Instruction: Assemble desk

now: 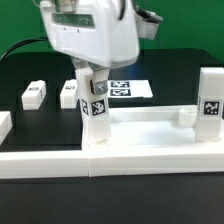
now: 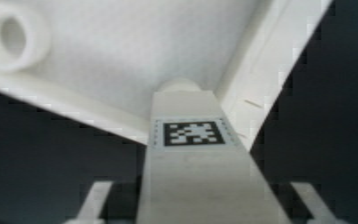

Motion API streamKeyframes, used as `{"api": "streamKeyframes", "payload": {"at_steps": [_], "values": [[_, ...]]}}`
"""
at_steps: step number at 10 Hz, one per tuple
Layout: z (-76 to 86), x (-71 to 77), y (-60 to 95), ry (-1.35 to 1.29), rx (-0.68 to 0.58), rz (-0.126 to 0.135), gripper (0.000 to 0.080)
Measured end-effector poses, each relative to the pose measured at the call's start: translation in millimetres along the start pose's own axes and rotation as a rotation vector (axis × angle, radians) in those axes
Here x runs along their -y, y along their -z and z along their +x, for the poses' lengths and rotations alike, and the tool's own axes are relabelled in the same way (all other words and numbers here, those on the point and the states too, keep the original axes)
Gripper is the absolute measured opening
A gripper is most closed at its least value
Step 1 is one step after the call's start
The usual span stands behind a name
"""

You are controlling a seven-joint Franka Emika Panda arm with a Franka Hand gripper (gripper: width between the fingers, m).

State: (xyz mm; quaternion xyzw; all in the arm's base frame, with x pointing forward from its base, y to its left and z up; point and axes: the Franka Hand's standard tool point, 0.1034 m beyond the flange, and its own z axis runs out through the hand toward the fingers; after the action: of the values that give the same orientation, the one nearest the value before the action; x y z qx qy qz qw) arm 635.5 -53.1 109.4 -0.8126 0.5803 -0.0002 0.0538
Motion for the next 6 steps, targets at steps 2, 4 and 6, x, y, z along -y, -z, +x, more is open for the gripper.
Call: {"api": "streamKeyframes", "payload": {"at_steps": [2,4,6], "values": [[-0.9,-0.1,-0.6,-0.236,-0.002,0.006,0.0288],[-2.6,0.4,-1.0,-0.247,-0.002,0.005,0.0288],[-2.8,0.8,-1.0,-0.151,-0.004,0.004,0.0371]]}}
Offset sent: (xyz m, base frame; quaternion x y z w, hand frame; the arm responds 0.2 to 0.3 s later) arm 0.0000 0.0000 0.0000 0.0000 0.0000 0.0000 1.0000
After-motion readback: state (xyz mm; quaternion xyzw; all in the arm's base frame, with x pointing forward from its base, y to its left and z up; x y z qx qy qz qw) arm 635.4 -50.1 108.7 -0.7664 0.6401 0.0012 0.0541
